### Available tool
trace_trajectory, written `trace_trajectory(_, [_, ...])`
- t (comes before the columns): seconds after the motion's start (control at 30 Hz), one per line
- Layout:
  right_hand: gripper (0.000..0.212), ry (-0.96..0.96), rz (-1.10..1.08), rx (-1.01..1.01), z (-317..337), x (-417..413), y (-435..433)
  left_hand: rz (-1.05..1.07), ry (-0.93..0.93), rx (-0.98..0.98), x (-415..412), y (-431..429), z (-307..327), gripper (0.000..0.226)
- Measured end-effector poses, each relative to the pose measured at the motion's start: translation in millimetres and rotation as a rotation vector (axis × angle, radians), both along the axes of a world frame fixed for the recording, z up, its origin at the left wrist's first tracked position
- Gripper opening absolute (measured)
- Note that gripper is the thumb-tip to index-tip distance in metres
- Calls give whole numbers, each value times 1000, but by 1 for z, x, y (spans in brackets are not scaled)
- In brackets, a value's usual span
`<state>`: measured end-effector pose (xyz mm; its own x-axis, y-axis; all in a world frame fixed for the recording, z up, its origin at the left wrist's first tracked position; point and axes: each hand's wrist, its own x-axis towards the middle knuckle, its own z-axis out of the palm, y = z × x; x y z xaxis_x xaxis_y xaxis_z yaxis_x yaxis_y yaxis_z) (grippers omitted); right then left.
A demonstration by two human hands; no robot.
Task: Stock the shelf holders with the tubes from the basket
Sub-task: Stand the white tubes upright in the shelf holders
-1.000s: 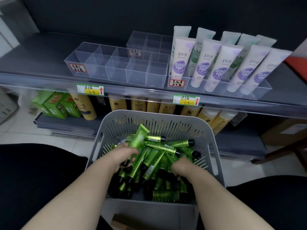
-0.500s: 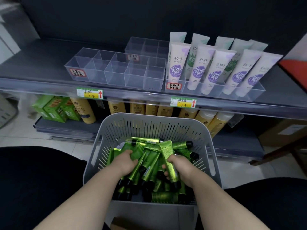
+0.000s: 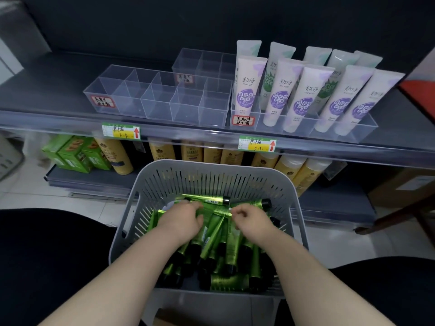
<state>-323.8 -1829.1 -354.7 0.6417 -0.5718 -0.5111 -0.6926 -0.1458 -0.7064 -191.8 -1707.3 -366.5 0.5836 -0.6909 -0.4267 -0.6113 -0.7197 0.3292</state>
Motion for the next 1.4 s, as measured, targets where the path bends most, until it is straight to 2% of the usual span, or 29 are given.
trace_trajectory(0.13, [25,-72,149,-290,46,11,-30,-64,-90,-213,-2,-25,28,41])
trace_trajectory(0.3, [30,-42,344,-611,101,3,-83,-223,-341,-492,-1,-61,75,44])
trace_trajectory(0.37, [31,-26,341,-693,118,-11,-108,-282,-443,-527,2,-75,92,47])
trace_trajectory(0.5, [41,27,285,-891,132,-38,-146,-362,-603,-450,10,-101,110,59])
trace_trajectory(0.7, [48,45,263,-1021,123,-32,-159,-332,-625,-285,13,-123,117,66])
trace_trajectory(0.87, [50,59,247,-1119,119,-27,-162,-320,-611,-273,12,-124,116,67])
trace_trajectory(1.1, [58,217,304,-1155,116,-21,-157,-417,-544,-280,21,-120,125,69])
trace_trajectory(1.4, [62,316,209,-1113,120,-28,-160,-484,-515,-284,9,-132,125,70])
